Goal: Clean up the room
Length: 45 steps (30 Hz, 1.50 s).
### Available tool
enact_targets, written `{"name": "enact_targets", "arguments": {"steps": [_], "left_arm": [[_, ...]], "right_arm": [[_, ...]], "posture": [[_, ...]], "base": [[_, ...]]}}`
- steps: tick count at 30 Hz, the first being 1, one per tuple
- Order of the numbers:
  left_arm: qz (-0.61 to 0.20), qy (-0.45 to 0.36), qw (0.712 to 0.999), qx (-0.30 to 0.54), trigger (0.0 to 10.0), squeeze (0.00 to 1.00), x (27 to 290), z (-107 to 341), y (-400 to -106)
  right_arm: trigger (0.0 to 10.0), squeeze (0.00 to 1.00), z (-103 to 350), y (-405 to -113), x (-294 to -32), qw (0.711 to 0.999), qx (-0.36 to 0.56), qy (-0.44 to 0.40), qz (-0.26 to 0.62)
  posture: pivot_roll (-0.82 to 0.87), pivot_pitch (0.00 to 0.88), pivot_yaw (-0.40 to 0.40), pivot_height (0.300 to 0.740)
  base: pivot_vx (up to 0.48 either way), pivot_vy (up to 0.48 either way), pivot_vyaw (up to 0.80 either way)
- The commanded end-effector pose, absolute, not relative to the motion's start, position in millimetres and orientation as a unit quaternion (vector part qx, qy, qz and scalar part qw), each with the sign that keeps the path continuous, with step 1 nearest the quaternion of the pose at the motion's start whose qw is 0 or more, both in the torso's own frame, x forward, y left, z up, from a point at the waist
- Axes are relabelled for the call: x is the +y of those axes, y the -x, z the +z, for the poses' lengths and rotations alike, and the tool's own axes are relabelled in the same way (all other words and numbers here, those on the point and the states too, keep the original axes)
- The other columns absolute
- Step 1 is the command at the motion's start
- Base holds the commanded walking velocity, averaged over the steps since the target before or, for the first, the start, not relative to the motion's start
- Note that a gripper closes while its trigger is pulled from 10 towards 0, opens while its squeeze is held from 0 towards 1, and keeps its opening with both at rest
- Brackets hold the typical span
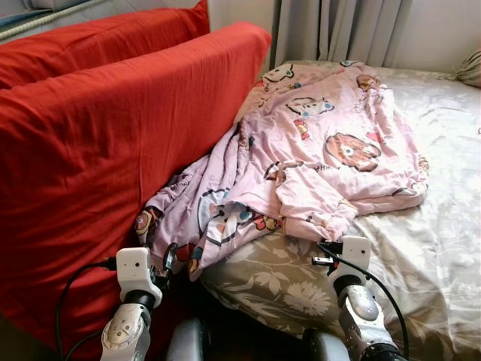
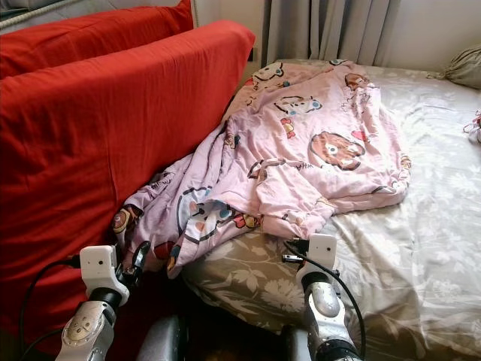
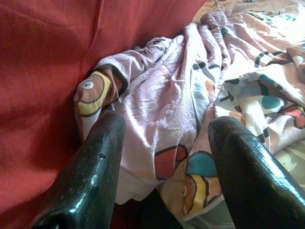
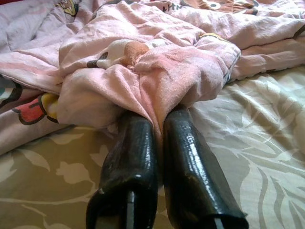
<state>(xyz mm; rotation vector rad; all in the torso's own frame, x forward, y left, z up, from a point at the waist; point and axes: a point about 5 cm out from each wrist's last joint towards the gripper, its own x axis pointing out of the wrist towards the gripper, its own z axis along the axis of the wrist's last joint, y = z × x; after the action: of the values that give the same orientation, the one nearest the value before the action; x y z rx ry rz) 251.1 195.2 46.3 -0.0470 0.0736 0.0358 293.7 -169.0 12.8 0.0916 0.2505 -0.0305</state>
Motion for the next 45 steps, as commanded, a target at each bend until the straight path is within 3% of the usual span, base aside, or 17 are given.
{"name": "enact_targets", "arguments": {"steps": [1, 16, 31, 40, 45], "left_arm": [[0.024, 0.020, 0.999, 0.034, 10.0, 0.00, 201, 46, -251], [0.038, 0.014, 0.996, 0.078, 10.0, 0.00, 214, 21, -237], [0.072, 0.029, 0.972, 0.223, 10.0, 0.00, 223, -39, -194], [0.068, 0.043, 0.929, 0.362, 10.0, 0.00, 214, -79, -155], [0.072, 0.048, 0.918, 0.387, 10.0, 0.00, 212, -85, -148]], "right_arm": [[10.0, 0.00, 17, -298, -168, 0.992, 0.117, -0.050, -0.013], [10.0, 0.00, 11, -290, -171, 0.992, 0.121, -0.041, -0.013], [10.0, 0.00, 10, -289, -165, 0.992, 0.116, -0.044, -0.004], [10.0, 0.00, 7, -286, -163, 0.992, 0.120, -0.043, -0.005], [10.0, 0.00, 7, -285, -162, 0.992, 0.118, -0.043, -0.006]], "posture": [[0.12, 0.000, 0.017, 0.636], [0.11, 0.000, 0.021, 0.740], [0.10, 0.000, 0.022, 0.740], [0.08, 0.000, 0.039, 0.740], [0.07, 0.000, 0.042, 0.740]], "base": [[0.000, 0.000, 0.00], [0.000, 0.000, 0.00], [0.000, 0.000, 0.00], [0.000, 0.000, 0.00], [0.000, 0.000, 0.00]]}}
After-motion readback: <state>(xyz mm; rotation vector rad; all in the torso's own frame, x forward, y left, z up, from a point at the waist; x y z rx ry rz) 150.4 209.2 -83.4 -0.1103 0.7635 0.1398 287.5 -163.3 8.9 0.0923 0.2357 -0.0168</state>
